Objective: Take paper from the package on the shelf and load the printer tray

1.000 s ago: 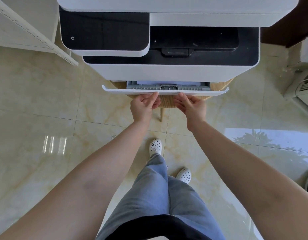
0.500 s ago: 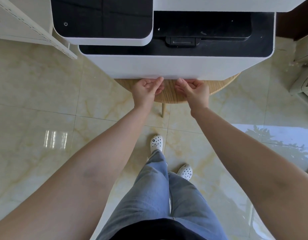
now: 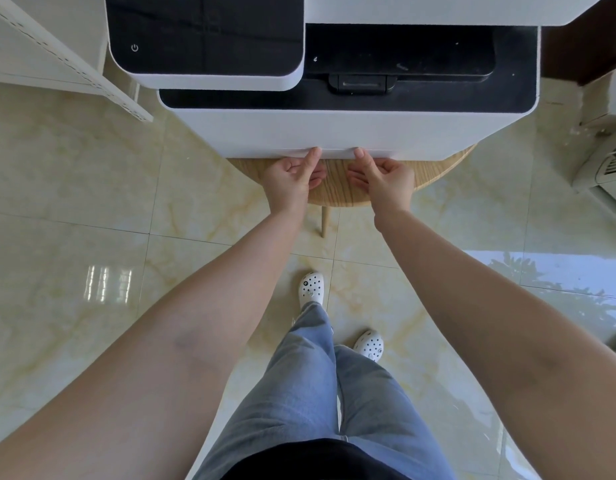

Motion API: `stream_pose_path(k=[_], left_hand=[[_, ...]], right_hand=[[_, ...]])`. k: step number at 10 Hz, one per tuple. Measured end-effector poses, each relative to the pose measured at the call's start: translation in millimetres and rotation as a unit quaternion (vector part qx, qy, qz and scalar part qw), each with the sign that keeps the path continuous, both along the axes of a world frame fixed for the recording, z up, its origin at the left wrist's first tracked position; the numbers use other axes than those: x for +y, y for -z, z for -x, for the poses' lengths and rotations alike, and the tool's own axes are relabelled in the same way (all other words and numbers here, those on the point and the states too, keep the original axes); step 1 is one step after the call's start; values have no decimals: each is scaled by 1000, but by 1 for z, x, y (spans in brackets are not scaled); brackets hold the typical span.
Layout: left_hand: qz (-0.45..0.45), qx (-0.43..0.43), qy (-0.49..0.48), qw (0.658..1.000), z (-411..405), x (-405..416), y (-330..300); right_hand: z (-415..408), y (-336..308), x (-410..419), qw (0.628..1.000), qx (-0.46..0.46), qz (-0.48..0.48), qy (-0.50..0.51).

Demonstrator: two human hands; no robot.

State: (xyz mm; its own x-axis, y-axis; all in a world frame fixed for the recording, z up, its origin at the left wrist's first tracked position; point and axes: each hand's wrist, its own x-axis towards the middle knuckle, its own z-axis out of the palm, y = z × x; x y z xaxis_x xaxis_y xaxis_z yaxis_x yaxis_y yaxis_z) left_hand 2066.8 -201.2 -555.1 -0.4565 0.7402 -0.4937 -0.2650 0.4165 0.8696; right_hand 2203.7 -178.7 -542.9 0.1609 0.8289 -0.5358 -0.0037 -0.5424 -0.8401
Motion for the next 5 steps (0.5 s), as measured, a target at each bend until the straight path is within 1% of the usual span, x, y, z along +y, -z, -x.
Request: stream_pose_path(k=[2, 4, 5], left_hand=[[8, -9, 4, 1000, 0, -1, -2], [29, -34, 38, 998, 4, -2, -9], [80, -93, 95, 988, 4, -8, -10]], right_hand=[[1, -1, -2, 1000, -8, 0, -5], [-1, -5, -3, 999, -17, -4, -33], [-6, -9, -7, 995, -46, 23, -80]])
